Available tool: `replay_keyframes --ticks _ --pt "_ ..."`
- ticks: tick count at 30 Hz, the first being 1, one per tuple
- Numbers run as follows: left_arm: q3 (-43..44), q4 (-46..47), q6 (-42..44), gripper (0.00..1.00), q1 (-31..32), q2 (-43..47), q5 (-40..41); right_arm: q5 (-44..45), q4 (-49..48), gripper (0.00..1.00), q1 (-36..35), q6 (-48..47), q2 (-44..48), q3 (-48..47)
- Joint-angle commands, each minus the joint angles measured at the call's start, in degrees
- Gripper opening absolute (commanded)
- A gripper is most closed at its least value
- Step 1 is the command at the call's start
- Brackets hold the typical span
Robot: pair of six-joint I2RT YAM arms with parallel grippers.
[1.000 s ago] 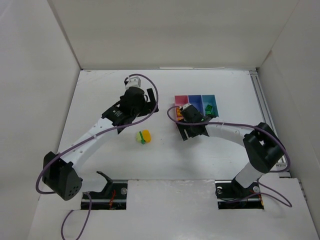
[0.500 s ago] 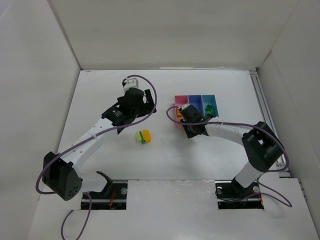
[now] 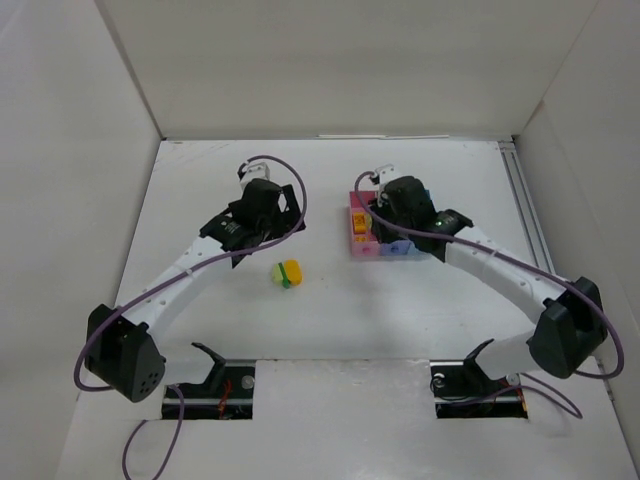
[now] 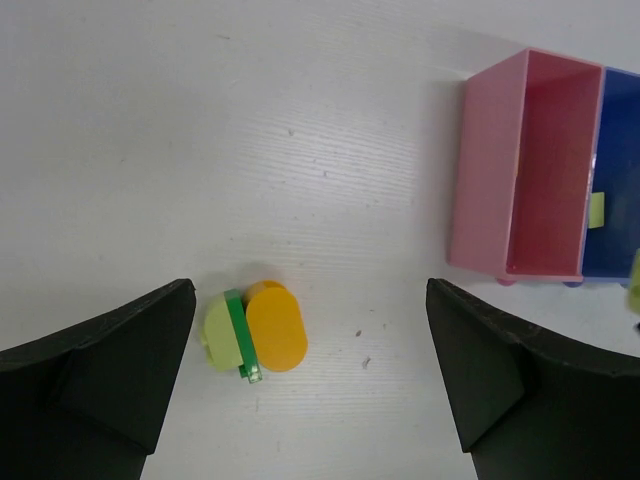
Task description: Sort the legos into containers by color
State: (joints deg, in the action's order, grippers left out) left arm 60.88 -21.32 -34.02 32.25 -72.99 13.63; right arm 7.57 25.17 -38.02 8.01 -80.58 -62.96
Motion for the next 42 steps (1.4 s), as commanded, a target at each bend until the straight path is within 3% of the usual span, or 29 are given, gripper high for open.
replay_keyframes --ticks 1,6,9,17,19,21,22,24,25,29,33,37,41,42 --pt "-0.94 -1.88 -1.48 1.0 -1.13 2.33 -0.88 -2.12 -0.38 0.12 4.61 -2.73 0.25 -4.09" --pt "-3.75 -3.64 -3.16 1.0 -1.66 2.94 -2.81 2.09 1.02 0.12 10.59 -1.42 -6.34 -11.12" --pt "-5.68 -4.25 -4.47 1.0 -2.28 3.46 -3.34 2.71 1.02 0.18 11.3 -0.72 -10.64 -12.71" --pt "-8.41 -3.11 -6.06 1.0 -2.81 2.94 -4.58 4.82 1.02 0.18 11.83 1.12 -14.7 -13.42" --pt "-8.94 -3.11 -6.06 1.0 -2.81 2.33 -4.58 4.29 1.63 0.3 11.83 1.13 -15.31 -13.42" --pt "-8.94 -3.11 -6.06 1.0 -2.81 1.81 -4.58 4.81 1.64 0.35 11.83 1.83 -15.31 -13.42" --pt "-8.94 -3.11 -6.06 1.0 -2.81 1.8 -4.58 4.82 2.42 0.47 11.83 2.44 -15.31 -13.42" --pt "-9.46 -3.11 -6.06 1.0 -2.81 1.8 -5.1 5.35 3.04 0.58 11.83 2.45 -15.31 -13.42" --pt "-9.99 -3.11 -6.06 1.0 -2.81 1.8 -5.1 5.35 3.04 0.69 11.83 2.45 -14.7 -13.42" --pt "-13.94 -0.57 -5.35 1.0 -2.81 1.8 -5.63 5.35 3.57 0.82 11.83 2.45 -12.95 -12.89" --pt "-16.85 -1.78 -8.77 1.0 -4.04 1.8 -7.12 4.73 3.57 0.85 11.83 2.45 -10.75 -12.28" --pt "-17.46 -6.63 -22.11 0.98 -8.34 1.8 -7.2 4.73 4.19 0.85 11.83 2.45 -9.69 -10.61" --pt "-21.93 1.26 -31.01 0.8 -9.66 5.04 -12.74 2.63 4.71 0.85 11.83 2.98 -9.16 -9.38" --pt "-24.91 7.55 -31.02 0.78 -9.66 6.01 -13.62 2.62 4.71 0.85 11.83 2.98 -9.16 -8.85"
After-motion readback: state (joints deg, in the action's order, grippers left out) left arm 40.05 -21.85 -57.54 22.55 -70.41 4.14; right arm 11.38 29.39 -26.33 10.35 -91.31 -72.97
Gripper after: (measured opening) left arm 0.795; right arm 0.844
